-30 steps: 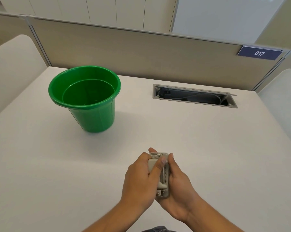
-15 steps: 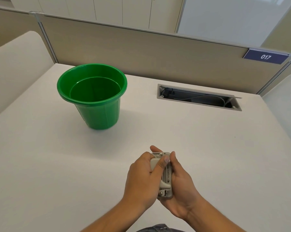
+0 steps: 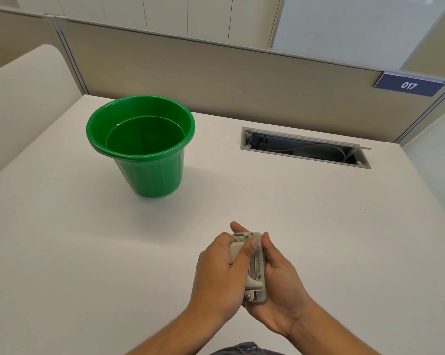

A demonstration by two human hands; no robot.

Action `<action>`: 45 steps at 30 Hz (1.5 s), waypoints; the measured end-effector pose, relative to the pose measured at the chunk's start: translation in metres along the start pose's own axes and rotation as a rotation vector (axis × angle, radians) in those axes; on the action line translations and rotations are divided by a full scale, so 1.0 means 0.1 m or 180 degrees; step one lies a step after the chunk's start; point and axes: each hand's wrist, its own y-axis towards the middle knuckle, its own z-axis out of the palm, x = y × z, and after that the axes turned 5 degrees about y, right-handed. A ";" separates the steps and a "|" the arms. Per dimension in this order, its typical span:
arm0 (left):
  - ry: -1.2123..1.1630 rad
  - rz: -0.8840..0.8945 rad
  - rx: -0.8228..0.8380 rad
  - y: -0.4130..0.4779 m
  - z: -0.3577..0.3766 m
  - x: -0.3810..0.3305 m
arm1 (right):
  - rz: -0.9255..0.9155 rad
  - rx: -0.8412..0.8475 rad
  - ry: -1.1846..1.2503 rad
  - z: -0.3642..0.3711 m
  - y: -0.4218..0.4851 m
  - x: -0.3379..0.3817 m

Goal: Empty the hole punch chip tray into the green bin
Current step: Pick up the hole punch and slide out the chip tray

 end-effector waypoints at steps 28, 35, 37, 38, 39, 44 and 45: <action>-0.0016 -0.0229 -0.0393 0.34 -0.08 -0.03 | -0.0089 0.0507 -0.0840 0.01 0.04 0.15; 0.0009 -0.0333 -0.0313 0.36 -0.08 -0.04 | 0.0142 0.0956 -0.1703 0.02 -0.03 0.38; 0.0037 -0.0306 -0.0319 0.35 -0.08 -0.05 | 0.0128 0.0990 -0.1843 0.03 -0.05 0.42; 0.0040 -0.0299 -0.0324 0.35 -0.08 -0.06 | 0.0133 0.1013 -0.1876 0.04 -0.06 0.43; 0.0033 -0.0292 -0.0322 0.35 -0.08 -0.06 | 0.0144 0.1026 -0.1895 0.05 -0.07 0.44; 0.0060 -0.0225 -0.0304 0.34 -0.08 -0.06 | 0.0155 0.1085 -0.1995 0.09 -0.09 0.44; 0.0062 -0.0222 -0.0303 0.34 -0.08 -0.06 | 0.0171 0.1092 -0.1982 0.09 -0.08 0.43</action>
